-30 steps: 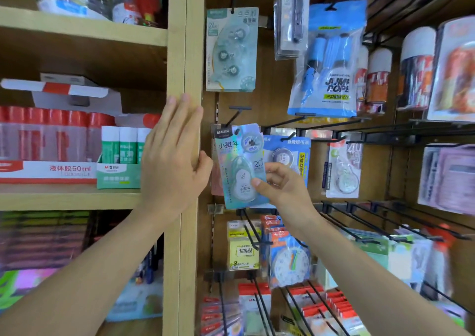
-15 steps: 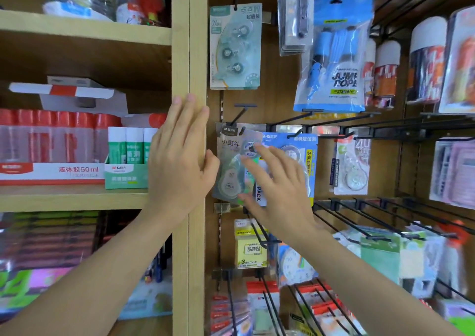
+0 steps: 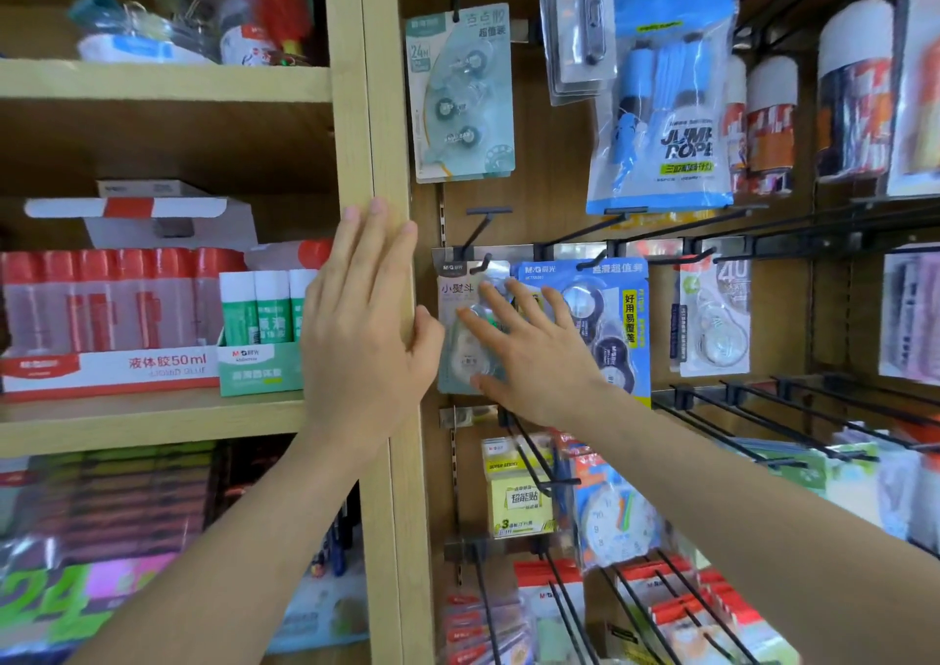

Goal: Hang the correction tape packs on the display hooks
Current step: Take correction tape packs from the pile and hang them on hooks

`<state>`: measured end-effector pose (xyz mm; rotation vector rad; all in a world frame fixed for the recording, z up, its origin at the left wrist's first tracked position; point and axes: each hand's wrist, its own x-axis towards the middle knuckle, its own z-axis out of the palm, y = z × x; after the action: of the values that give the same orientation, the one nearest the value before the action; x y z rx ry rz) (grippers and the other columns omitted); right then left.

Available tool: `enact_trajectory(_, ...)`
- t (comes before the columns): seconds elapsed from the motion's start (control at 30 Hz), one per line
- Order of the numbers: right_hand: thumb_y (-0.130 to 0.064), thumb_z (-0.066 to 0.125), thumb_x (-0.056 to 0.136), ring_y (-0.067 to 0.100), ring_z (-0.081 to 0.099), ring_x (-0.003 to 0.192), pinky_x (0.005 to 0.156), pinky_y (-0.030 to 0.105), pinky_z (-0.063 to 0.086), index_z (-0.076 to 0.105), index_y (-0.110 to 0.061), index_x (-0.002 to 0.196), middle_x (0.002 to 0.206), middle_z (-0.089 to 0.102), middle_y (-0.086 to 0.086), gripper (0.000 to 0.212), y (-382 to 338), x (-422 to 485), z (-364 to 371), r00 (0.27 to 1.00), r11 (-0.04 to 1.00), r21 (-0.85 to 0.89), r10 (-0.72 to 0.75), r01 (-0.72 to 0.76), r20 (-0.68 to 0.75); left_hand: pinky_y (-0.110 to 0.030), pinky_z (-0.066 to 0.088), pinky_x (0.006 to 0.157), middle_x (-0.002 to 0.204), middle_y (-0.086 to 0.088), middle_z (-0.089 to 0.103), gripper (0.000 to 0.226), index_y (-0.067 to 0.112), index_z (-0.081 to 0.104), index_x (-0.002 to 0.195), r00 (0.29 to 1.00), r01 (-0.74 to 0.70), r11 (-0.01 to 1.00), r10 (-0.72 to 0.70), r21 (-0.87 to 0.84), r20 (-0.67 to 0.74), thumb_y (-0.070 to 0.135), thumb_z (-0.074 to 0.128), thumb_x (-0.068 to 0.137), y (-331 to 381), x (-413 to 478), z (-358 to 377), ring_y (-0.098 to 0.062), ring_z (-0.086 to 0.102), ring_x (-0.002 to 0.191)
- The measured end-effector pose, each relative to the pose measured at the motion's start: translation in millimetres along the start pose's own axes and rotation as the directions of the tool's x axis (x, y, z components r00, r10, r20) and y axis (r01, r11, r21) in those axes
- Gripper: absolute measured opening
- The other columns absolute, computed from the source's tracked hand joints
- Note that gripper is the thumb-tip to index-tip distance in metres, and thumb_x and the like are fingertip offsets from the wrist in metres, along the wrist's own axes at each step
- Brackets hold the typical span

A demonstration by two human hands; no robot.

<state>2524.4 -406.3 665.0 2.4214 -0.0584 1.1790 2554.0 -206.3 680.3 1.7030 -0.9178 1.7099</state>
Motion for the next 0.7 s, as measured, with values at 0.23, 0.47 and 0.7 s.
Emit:
enact_trajectory(0.23,-0.055,0.055,0.090,0.025,0.021,0.150,0.115,0.051,0.015,0.031,-0.029,0.153,0.163,0.026,0.004,0.073,3.7,-0.7,-18.6,0.999,0.982,0.188,-0.033,0.024,0.043,-0.044,0.029,0.121,0.164,-0.006,0.030,0.066,0.011,0.044,0.151,1.000,-0.007,1.000,0.007,0.027,-0.004,0.017,0.062,0.088,-0.7,-0.7,0.4,-0.021,0.019,0.155)
enact_trajectory(0.47,-0.039,0.063,0.091,0.017,0.063,0.111,0.093,0.042,0.052,0.058,-0.026,0.135,0.123,0.068,-0.004,0.047,5.8,-47.4,-65.1,0.996,0.803,0.589,0.080,-0.088,0.040,-0.045,0.019,0.125,0.164,-0.008,0.030,0.068,0.011,0.043,0.151,0.998,0.008,1.000,-0.010,0.025,0.061,0.017,0.064,0.087,4.7,2.1,-7.5,-0.024,0.019,0.155)
enact_trajectory(0.7,-0.036,0.062,0.085,0.010,0.068,0.081,0.082,0.040,0.056,0.071,-0.021,0.114,0.087,0.073,-0.008,0.034,2.8,-115.3,-91.4,0.992,0.678,0.727,0.116,-0.112,0.044,-0.040,0.024,0.122,0.147,-0.004,0.055,0.048,0.015,0.063,0.134,0.995,0.016,0.988,-0.001,-0.153,0.097,0.022,0.063,0.087,17.0,-28.2,-40.2,-0.022,0.043,0.144)
